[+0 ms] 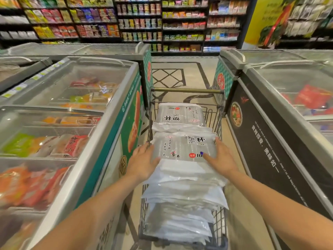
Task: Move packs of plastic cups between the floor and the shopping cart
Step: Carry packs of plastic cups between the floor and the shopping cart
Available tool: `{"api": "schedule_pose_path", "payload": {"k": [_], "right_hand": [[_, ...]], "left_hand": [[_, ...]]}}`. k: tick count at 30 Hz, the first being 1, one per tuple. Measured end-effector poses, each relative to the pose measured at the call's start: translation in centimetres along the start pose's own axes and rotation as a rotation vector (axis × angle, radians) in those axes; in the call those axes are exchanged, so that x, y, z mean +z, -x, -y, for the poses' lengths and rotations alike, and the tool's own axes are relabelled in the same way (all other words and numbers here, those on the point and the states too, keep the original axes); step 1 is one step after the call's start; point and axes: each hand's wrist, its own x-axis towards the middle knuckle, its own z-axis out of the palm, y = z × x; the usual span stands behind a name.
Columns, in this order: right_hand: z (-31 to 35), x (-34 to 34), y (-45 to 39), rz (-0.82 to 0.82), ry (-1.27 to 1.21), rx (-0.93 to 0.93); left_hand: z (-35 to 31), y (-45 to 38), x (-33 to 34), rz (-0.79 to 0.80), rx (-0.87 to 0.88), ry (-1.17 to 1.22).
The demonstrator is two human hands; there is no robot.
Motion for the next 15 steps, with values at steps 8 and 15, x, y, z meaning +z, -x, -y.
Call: {"api": "schedule_pose_path", "payload": {"k": [8, 15], "right_hand": [[8.3, -2.1, 7.3, 0.017, 0.188, -0.407], [18.7, -1.2, 12.0, 0.136, 0.162, -0.730]], "left_hand": [[2.7, 6.6, -7.0, -0.142, 0.036, -0.103], [10.3, 19.2, -11.9, -0.305, -0.188, -0.152]]}}
